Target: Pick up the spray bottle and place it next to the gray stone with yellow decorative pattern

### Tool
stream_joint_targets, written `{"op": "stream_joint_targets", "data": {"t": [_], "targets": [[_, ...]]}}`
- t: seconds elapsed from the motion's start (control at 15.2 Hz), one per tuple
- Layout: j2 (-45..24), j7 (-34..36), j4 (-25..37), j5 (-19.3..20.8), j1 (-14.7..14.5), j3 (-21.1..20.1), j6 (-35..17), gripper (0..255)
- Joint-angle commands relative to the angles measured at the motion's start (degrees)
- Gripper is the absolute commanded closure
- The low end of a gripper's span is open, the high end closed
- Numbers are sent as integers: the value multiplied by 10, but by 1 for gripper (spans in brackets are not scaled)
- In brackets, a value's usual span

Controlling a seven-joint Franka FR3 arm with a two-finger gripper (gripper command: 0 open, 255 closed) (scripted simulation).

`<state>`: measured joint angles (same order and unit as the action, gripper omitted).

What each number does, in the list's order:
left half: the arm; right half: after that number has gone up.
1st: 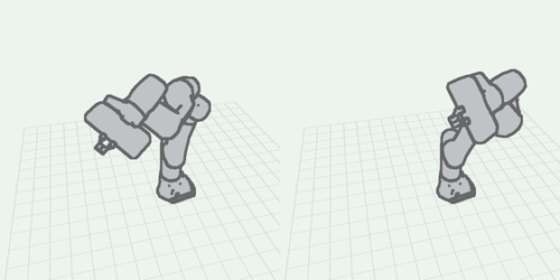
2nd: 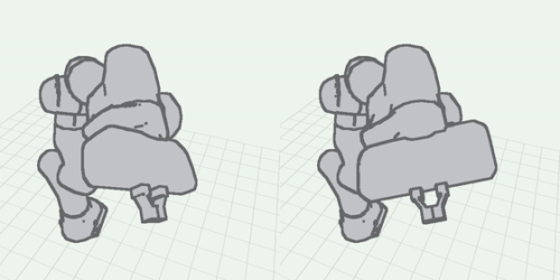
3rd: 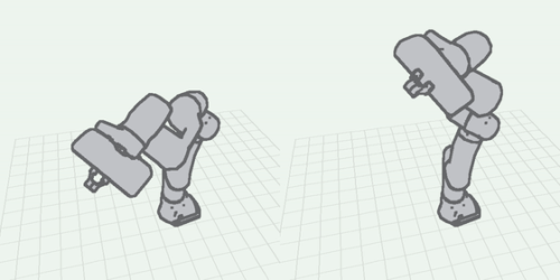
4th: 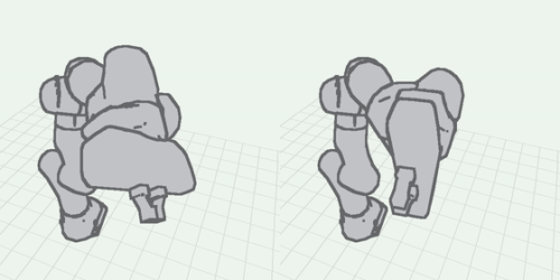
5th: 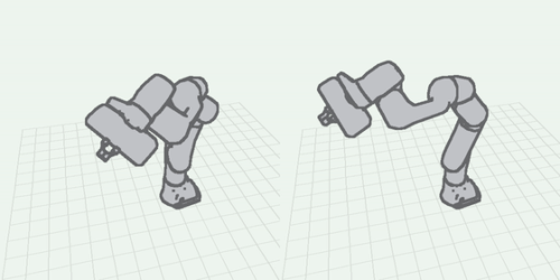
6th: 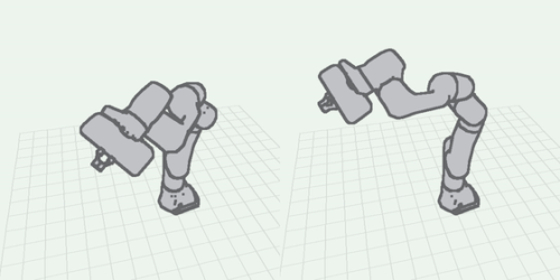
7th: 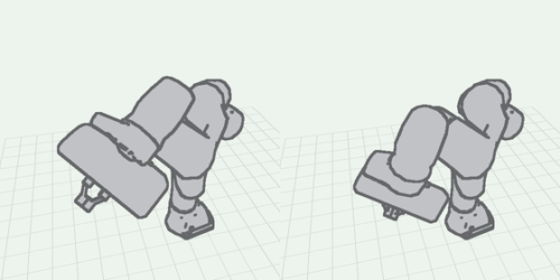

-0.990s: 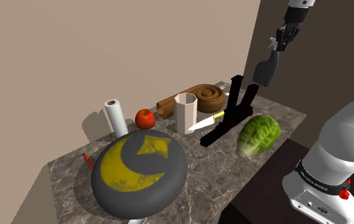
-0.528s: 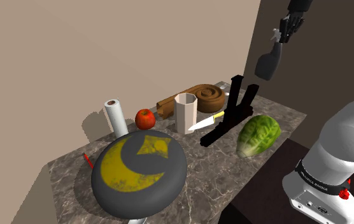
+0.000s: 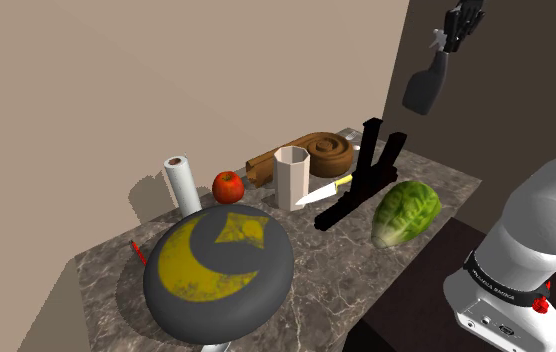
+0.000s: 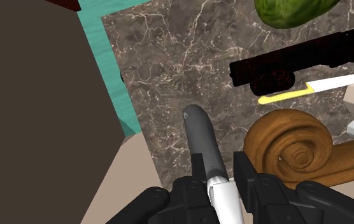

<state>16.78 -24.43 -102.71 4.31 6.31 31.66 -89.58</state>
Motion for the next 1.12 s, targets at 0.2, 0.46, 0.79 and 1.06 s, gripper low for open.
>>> {"op": "stream_joint_targets", "data": {"t": [0.2,0.46,0.79,1.06], "targets": [[-17,-5,56,-8,-3,3,41,255],[-32,-9,102,-15,-4,7,74,255],[-56,-17,165,-26,-6,14,116,255],[-55,-2,186,-27,-11,4,138,255]]}}
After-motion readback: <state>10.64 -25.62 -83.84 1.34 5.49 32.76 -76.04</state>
